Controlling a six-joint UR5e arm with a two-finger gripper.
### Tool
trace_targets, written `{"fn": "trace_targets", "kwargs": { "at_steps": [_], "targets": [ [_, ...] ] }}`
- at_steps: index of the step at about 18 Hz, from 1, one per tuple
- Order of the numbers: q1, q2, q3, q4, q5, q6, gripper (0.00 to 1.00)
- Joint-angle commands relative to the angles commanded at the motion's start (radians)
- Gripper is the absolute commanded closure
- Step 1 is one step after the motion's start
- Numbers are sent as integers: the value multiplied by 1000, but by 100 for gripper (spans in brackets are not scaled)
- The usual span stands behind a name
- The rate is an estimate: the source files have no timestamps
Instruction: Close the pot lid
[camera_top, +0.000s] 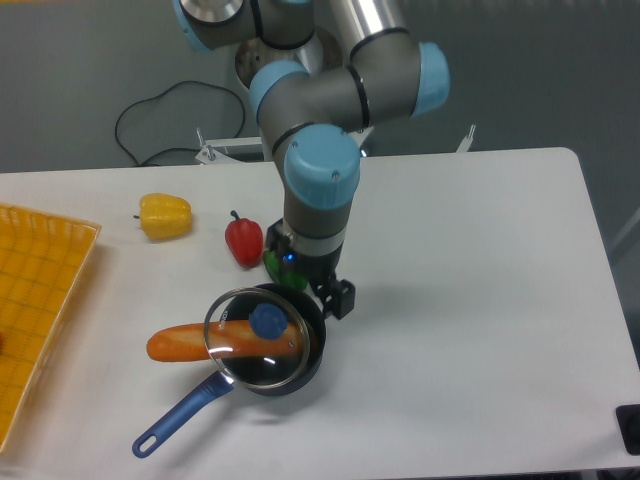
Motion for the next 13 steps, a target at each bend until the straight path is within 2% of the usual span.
{"fn": "trace_targets", "kwargs": {
  "at_steps": [2, 5, 8, 11, 13],
  "targets": [
    [60, 34, -3, -28, -2, 126, 0],
    [137, 75, -5, -69, -3, 244, 0],
    [201, 103, -8, -88, 15, 408, 0],
    [227, 121, -9, -86, 69, 551, 0],
    [226, 124, 1, -88, 89, 570, 0]
  ]
}}
